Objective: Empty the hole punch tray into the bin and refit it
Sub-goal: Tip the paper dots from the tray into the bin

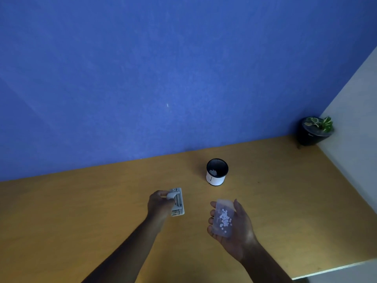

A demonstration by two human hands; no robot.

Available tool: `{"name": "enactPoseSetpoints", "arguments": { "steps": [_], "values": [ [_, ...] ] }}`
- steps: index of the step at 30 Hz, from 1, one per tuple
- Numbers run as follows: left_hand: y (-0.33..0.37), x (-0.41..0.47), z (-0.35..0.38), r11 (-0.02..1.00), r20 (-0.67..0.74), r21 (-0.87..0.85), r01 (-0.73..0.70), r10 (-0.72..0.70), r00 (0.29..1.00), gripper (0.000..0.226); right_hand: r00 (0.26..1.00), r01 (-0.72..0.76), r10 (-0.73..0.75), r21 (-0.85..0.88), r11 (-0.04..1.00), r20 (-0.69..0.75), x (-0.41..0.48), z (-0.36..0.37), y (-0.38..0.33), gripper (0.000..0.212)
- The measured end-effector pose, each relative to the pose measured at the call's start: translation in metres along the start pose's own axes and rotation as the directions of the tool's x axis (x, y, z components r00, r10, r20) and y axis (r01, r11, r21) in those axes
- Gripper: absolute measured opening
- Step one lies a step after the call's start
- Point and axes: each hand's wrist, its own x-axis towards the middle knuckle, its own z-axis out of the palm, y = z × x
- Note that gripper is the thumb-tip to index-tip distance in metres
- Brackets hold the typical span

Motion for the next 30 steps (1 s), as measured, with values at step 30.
{"name": "enactPoseSetpoints", "arguments": {
  "steps": [30],
  "values": [
    [-0.025, 0.055, 0.009, 0.964, 0.028, 0.261, -0.057, 0.052, 0.998, 0.021, 0.998, -0.018, 0.015, -0.047, 0.999, -0.058, 0.011, 0.009, -0.006, 0.073]
  ]
}}
